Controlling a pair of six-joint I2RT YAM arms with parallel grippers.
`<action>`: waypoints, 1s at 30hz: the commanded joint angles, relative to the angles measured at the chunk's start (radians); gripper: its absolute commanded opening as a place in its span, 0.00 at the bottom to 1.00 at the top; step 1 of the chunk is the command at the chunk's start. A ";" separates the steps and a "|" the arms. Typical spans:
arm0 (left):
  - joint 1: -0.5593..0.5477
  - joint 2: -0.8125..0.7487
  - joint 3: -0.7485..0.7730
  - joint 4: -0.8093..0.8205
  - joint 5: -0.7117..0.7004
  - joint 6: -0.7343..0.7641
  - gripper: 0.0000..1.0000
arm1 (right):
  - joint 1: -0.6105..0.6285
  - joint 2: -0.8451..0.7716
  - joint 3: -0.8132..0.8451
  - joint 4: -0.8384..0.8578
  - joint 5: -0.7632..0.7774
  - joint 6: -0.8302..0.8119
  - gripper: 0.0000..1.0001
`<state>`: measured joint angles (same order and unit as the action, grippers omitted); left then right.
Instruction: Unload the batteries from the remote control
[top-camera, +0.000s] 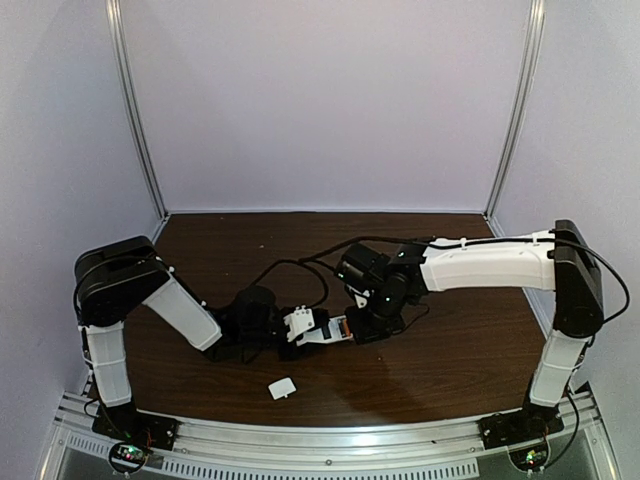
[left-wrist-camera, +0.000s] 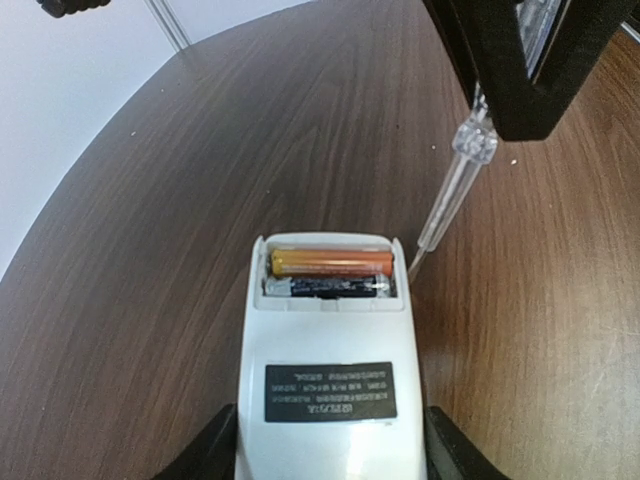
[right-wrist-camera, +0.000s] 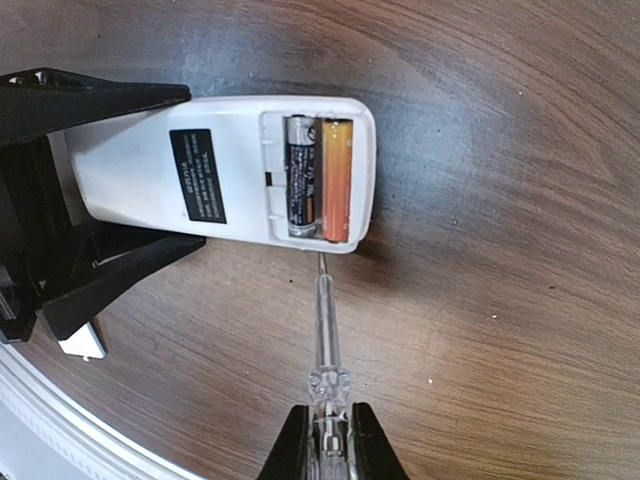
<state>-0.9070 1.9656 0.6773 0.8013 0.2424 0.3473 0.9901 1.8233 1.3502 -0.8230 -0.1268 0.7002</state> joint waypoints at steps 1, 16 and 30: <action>-0.001 0.013 0.016 0.038 -0.004 0.013 0.00 | -0.004 -0.042 -0.009 -0.016 -0.008 -0.019 0.00; -0.001 0.015 0.021 0.034 -0.001 0.013 0.00 | 0.007 -0.088 0.021 -0.029 0.056 -0.001 0.00; -0.001 0.015 0.024 0.028 0.006 0.015 0.00 | 0.005 -0.025 0.065 -0.030 0.080 -0.008 0.00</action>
<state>-0.9070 1.9656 0.6811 0.7979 0.2428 0.3500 0.9928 1.7737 1.3907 -0.8474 -0.0814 0.6949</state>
